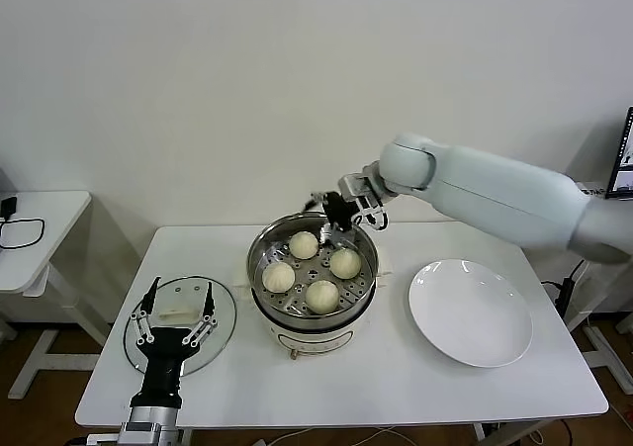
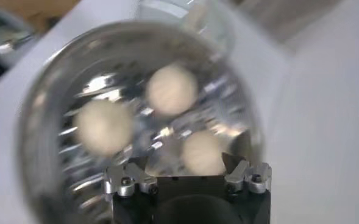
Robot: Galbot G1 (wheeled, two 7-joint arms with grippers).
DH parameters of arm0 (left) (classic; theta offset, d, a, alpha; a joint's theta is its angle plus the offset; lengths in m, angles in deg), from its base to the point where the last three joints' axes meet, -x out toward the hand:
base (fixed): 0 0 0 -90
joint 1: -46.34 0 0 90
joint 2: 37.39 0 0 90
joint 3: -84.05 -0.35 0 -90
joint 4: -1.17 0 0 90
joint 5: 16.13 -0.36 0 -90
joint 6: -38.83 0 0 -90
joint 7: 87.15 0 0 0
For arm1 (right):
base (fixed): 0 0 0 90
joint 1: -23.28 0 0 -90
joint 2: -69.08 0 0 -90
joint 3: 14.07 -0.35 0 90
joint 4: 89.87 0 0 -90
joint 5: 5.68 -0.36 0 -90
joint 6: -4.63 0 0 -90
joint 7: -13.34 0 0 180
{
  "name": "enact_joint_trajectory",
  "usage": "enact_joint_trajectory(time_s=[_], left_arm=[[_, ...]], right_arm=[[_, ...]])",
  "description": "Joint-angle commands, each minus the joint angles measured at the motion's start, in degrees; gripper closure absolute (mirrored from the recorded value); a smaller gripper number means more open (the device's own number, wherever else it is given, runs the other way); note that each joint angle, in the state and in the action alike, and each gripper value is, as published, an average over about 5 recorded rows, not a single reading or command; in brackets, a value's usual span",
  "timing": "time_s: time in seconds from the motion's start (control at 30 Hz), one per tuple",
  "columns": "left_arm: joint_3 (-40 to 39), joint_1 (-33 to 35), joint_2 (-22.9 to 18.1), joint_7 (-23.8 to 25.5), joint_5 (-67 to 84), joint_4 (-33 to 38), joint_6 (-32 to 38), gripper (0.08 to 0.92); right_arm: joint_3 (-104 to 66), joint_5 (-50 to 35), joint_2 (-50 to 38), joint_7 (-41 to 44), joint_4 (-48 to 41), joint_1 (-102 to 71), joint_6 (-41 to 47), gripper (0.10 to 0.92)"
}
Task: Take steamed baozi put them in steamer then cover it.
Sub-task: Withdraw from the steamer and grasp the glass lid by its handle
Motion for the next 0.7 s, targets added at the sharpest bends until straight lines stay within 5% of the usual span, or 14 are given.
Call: enact_joint_trajectory(time_s=[0.03,0.2,0.7], left_arm=[[0.2,-0.9,0.8,-0.5,-5.9,-1.4,0.3,0.177],[0.5,-1.9,1.6,-1.2,-9.4,-3.3,0.7,0.177],[4.3,-5.6,5.9,-8.4,-45.2,-20.0,0.3,0.177]], right_arm=[[-30.6,-2.5,-6.9,-51.7,6.1,-27.2,-12.3,0.203],[-47.3,-2.5,-5.7,-57.0,6.6,-40.9,-13.6,0.203],[-80.7,1.0,0.5,-50.4,9.7,-75.7,-14.1,0.203]])
